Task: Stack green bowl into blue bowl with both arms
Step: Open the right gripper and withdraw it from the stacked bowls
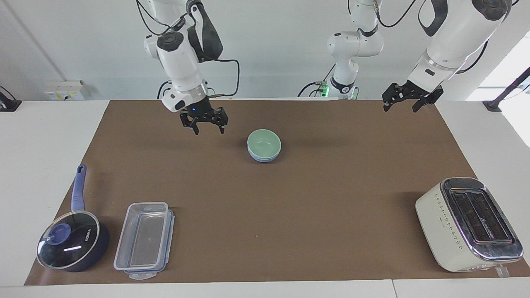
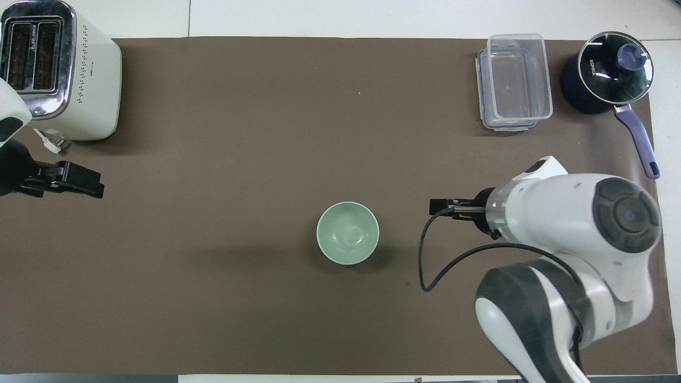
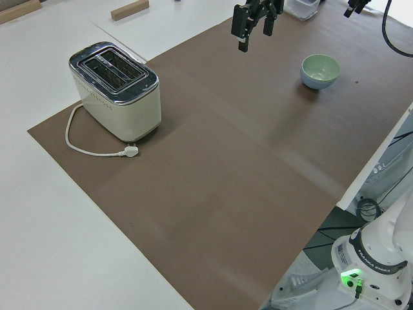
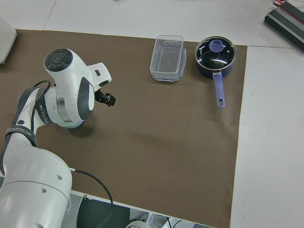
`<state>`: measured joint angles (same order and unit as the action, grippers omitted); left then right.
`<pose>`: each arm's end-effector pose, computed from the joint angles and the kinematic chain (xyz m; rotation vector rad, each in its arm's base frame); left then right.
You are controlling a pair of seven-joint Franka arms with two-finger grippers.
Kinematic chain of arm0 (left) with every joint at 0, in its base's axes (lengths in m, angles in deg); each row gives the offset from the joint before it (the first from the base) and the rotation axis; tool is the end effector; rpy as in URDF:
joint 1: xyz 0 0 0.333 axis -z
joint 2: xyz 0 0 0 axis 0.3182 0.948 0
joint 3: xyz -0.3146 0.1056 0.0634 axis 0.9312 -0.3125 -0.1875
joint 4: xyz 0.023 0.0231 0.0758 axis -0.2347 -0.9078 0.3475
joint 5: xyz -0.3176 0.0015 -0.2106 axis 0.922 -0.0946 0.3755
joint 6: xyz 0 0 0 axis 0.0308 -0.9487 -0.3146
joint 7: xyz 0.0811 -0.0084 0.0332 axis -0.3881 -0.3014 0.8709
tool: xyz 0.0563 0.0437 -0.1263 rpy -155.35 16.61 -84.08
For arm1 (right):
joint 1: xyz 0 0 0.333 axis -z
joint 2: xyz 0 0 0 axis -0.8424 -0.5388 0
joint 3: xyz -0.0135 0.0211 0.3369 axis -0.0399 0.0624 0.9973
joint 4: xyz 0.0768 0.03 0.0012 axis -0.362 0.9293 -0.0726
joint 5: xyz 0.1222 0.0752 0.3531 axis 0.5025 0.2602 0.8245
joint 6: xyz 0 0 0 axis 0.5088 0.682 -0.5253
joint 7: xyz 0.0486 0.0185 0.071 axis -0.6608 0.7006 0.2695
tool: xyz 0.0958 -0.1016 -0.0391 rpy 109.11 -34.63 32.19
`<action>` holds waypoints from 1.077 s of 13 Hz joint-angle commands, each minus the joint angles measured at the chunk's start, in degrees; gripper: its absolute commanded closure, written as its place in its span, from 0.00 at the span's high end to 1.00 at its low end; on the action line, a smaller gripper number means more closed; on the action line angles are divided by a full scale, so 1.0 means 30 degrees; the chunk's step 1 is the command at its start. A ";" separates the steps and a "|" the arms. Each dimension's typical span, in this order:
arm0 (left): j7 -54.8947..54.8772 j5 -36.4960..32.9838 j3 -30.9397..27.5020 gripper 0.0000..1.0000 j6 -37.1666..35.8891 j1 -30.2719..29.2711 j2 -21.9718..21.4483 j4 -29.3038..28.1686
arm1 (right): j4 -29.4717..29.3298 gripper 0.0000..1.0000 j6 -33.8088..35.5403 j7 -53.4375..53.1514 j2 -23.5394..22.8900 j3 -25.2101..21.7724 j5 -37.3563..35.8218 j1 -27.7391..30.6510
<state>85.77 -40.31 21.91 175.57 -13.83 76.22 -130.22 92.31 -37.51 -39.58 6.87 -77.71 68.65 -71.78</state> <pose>0.5079 -0.0570 0.5896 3.1122 -0.1612 -0.1763 0.4711 0.1403 0.4572 -2.9862 0.1914 -0.1265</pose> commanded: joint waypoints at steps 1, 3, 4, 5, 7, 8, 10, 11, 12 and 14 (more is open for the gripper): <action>-0.0178 -0.0283 0.0100 1.00 0.0056 -0.0197 -0.0240 -0.0124 | -0.1321 1.00 0.1707 0.0583 -0.0101 0.0193 -0.0295 0.1829; -0.0178 -0.0283 0.0100 1.00 0.0056 -0.0198 -0.0240 -0.0124 | -0.2728 1.00 0.2736 0.0613 -0.0687 0.0222 -0.1668 0.2857; -0.0178 -0.0283 0.0100 1.00 0.0056 -0.0198 -0.0240 -0.0124 | -0.3460 1.00 0.3117 0.0613 -0.1008 0.0222 -0.2023 0.3035; -0.0178 -0.0283 0.0100 1.00 0.0056 -0.0197 -0.0240 -0.0124 | -0.4338 1.00 0.3701 0.0613 -0.1389 0.0193 -0.2114 0.3153; -0.0178 -0.0283 0.0100 1.00 0.0056 -0.0227 -0.0240 -0.0124 | -0.6124 1.00 0.4902 0.0671 -0.2150 0.0222 -0.2552 0.3913; -0.0178 -0.0283 0.0100 1.00 0.0056 -0.0198 -0.0240 -0.0124 | -0.6859 1.00 0.5256 0.0990 -0.2473 0.0222 -0.2612 0.4206; -0.0178 -0.0283 0.0100 1.00 0.0056 -0.0197 -0.0240 -0.0124 | -0.7828 1.00 0.5521 0.1926 -0.2914 0.0222 -0.2613 0.4735; -0.0178 -0.0283 0.0100 1.00 0.0056 -0.0197 -0.0240 -0.0124 | -0.8355 1.00 0.5958 0.2598 -0.3090 0.0193 -0.2671 0.4968; -0.0178 -0.0283 0.0100 1.00 0.0056 -0.0197 -0.0240 -0.0124 | -0.9085 1.00 0.6485 0.2895 -0.3440 0.0193 -0.2729 0.5145; -0.0178 -0.0283 0.0100 1.00 0.0056 -0.0198 -0.0240 -0.0124 | -1.0463 1.00 0.7948 0.2898 -0.3881 0.0222 -0.2788 0.5118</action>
<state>85.77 -40.31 21.91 175.57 -13.83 76.22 -130.22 66.17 -17.76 -31.94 -2.34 -77.80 61.31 -57.08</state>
